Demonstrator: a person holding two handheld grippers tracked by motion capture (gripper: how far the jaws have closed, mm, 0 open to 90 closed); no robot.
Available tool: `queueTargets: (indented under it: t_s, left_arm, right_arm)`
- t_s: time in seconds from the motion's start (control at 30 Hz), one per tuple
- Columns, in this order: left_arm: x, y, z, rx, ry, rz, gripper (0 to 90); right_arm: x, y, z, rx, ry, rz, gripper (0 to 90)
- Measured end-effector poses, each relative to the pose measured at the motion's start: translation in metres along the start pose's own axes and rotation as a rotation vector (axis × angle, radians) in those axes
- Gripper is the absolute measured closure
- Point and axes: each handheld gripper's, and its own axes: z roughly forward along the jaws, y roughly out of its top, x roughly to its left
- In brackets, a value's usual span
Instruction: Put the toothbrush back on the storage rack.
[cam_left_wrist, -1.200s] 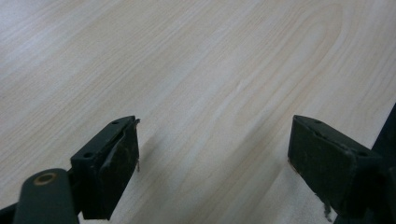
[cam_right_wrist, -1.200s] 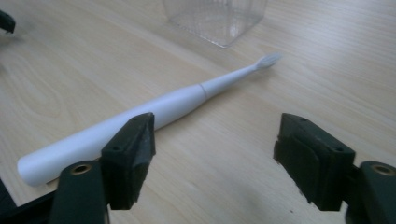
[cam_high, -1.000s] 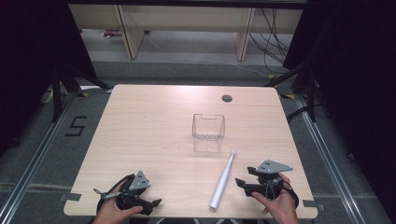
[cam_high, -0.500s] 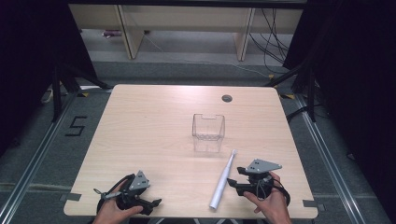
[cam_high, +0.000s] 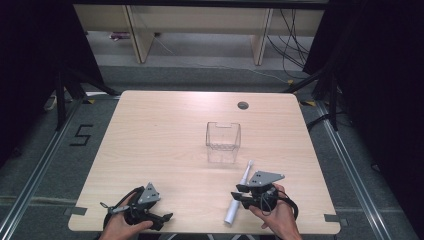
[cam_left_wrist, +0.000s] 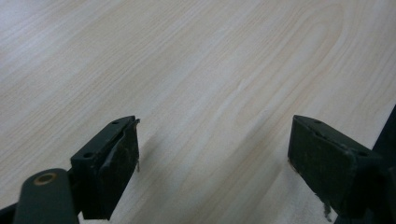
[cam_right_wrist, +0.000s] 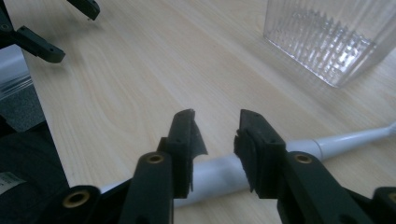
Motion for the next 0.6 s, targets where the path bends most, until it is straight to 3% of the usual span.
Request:
queueTargets:
  t_s: [0.2, 0.23, 0.33, 0.6]
  left_arm:
    - [0.0, 0.0, 0.0, 0.002, 0.003, 0.001, 15.8]
    - [0.0, 0.0, 0.0, 0.002, 0.004, 0.0, 15.8]
    - [0.0, 0.0, 0.0, 0.012, -0.001, 0.004, 15.8]
    - [0.0, 0.0, 0.0, 0.001, 0.002, 0.001, 15.8]
  right_arm:
    - [0.007, 0.005, 0.007, 0.03, 0.018, -0.012, 74.8]
    - [0.01, 0.005, 0.012, 0.042, 0.03, -0.007, 79.8]
    - [0.013, 0.006, 0.017, 0.056, 0.037, -0.033, 84.1]
    - [0.02, 0.005, 0.027, 0.091, 0.081, -0.076, 88.8]
